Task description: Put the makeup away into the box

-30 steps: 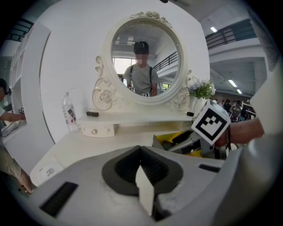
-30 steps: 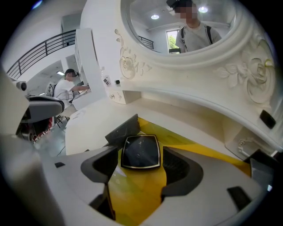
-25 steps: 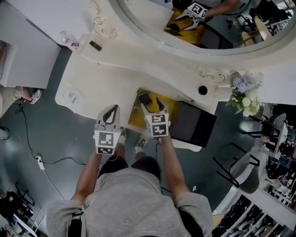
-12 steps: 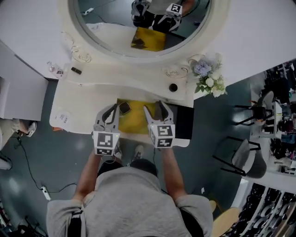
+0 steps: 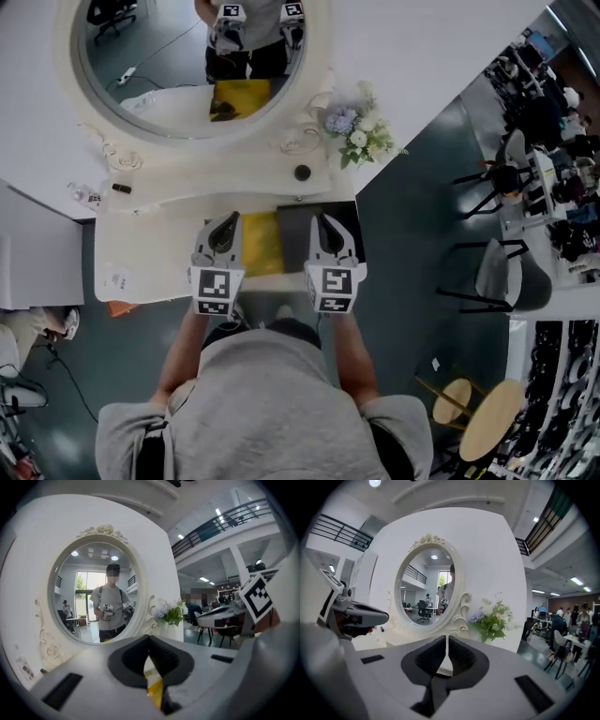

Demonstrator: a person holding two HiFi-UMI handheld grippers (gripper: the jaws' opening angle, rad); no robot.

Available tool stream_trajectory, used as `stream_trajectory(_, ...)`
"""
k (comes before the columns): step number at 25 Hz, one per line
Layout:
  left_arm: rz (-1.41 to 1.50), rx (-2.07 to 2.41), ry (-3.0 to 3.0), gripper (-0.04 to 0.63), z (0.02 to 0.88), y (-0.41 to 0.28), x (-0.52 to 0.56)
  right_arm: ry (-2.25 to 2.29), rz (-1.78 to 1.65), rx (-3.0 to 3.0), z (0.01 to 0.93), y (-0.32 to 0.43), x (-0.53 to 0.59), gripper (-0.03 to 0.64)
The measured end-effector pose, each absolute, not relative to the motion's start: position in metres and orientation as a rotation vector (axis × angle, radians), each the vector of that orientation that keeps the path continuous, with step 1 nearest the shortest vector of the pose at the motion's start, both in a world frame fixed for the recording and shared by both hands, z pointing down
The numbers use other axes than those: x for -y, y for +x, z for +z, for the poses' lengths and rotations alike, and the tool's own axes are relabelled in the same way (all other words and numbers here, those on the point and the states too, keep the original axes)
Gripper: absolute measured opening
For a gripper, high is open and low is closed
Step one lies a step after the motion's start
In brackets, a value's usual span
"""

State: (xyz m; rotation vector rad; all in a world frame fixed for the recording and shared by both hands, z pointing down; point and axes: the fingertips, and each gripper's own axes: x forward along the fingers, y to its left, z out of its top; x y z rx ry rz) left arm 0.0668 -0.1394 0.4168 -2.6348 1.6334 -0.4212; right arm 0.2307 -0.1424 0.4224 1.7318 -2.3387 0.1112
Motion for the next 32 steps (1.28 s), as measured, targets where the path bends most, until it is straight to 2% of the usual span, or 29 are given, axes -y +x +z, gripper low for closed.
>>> stream_trajectory(6,-0.444,-1.542,-2.664,0.003,0.419,0.096,0.138,1.79,0.123,2.299,0.425,0.256,0.134,0.021)
stream_trajectory(14,-0.455,-1.57,-2.647,0.003,0.419,0.09,0.139,1.743,0.123,2.332,0.426,0.246,0.138,0.02)
stream_trajectory(22,-0.469,-1.809,-2.505,0.003,0.418,0.044,0.128,1.451,0.106,2.527,0.432,0.175,0.147,0.02)
stream_trajectory(32,-0.477,-2.308,-2.119,0.003,0.423,-0.053,0.059,0.928,0.02,2.769,0.436,0.067,0.129,0.02)
